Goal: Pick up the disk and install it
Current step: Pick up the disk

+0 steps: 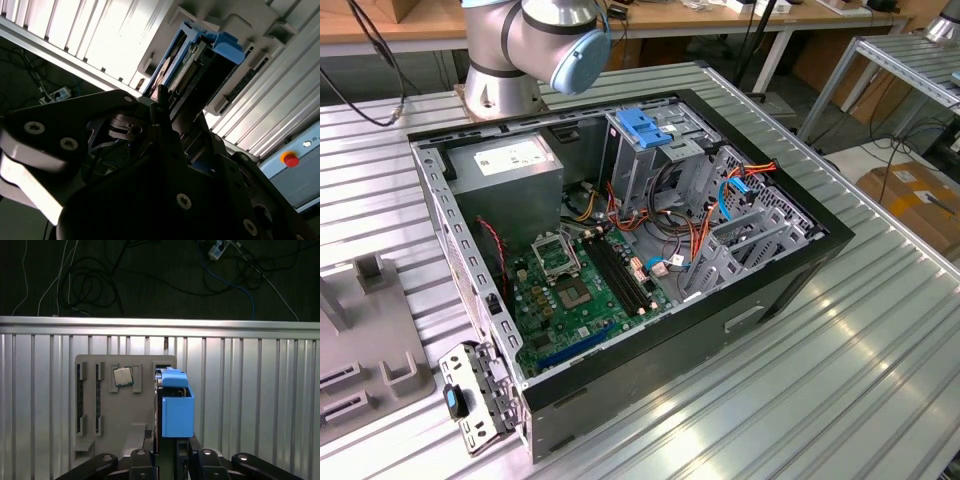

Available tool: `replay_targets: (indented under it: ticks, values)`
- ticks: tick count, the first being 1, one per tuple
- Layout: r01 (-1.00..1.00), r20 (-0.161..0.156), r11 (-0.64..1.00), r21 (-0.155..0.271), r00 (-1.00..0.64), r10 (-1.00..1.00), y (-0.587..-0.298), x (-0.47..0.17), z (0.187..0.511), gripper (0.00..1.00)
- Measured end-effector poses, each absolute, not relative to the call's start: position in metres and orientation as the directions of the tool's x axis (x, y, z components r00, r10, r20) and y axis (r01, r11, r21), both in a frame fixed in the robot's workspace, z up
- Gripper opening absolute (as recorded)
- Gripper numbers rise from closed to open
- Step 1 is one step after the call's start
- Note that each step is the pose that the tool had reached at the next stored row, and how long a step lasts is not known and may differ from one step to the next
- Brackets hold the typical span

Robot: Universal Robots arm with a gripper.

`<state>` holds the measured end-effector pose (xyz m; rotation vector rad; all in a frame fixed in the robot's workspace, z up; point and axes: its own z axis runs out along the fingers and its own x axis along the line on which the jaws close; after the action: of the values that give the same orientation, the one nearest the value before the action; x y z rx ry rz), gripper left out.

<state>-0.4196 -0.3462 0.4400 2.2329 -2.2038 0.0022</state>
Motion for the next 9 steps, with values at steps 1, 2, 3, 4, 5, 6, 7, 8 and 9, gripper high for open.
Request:
replay_targets:
  ticks: [1,2,3,4,5,6,7,8,9]
  values:
    - [-1.000,0.004,-0.013,0.002,0.013,-1.000,-0.346,-0.420,0.443,0.35]
    - [-1.000,0.004,-0.013,0.002,0.013,-1.000,-0.346,-0.420,0.446,0.35]
    - [-1.000,0.004,-0.013,0.002,0.013,-1.000,-0.346,-0.420,0.448,0.35]
    - [-1.000,0.004,-0.013,0.002,0.013,-1.000,-0.346,-0.420,0.451,0.35]
    - [-1.000,0.004,-0.013,0.002,0.013,-1.000,-0.346,-0.420,0.454,0.35]
    - [-1.000,0.004,-0.013,0.002,0.013,-1.000,-0.346,-0.420,0.457,0.35]
    - [-1.000,0.004,-0.013,0.002,0.013,-1.000,-0.346,-0.420,0.459,0.35]
    - [-1.000,0.004,-0.013,0.002,0.013,-1.000,-0.346,-0.420,0.461,0.35]
    - [-1.000,0.004,-0.013,0.002,0.013,-1.000,-0.346,-0.420,0.461,0.35]
